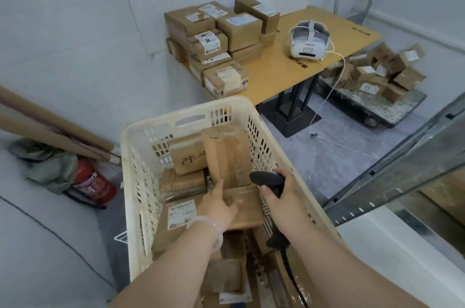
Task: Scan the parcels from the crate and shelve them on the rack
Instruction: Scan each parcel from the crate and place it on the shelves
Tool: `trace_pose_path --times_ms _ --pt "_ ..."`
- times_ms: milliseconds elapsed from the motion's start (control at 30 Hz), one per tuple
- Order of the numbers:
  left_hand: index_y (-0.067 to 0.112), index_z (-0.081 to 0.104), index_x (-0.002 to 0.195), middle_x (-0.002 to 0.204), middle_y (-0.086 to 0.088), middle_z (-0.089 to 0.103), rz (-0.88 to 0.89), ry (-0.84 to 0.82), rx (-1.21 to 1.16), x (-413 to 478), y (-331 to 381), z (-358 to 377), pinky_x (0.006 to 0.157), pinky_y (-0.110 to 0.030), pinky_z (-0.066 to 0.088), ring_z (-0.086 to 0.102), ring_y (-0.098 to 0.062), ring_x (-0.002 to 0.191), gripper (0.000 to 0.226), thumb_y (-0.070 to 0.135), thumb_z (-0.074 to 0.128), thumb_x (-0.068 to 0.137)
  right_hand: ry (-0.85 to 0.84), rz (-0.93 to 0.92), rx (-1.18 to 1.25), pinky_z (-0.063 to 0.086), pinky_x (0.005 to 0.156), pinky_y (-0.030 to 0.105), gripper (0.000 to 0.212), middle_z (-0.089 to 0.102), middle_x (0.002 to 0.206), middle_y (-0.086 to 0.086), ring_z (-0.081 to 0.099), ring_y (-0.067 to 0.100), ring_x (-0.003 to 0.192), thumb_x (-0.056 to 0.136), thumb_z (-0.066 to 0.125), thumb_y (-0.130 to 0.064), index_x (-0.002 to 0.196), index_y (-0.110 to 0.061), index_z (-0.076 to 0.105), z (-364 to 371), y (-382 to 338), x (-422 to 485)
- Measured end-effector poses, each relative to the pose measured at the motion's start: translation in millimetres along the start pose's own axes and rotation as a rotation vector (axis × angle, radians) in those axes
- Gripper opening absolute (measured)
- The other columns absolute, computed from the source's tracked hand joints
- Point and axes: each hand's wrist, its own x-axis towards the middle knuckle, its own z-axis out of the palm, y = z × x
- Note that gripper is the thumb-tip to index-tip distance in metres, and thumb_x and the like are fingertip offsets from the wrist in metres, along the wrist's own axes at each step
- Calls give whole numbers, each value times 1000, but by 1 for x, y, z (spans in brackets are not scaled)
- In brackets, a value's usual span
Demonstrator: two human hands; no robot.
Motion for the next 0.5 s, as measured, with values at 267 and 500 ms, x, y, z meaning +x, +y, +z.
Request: trace_pose_path --times_ms 267,500 --pt "33 44 143 142 -1 47 12 97 -1 -15 7 4 107 -42 43 49 -24 126 65 43 73 86 -60 51 115 44 89 31 42 52 119 -11 53 11 103 96 60 -34 125 -49 33 -1 9 -1" --pt "37 56 108 129 5 43 149 236 -297 -66 34 -20 89 -26 36 45 -11 103 15 44 60 96 44 -2 188 55 74 36 42 58 104 -17 64 12 88 96 59 -36 122 -54 31 -40 -19 -45"
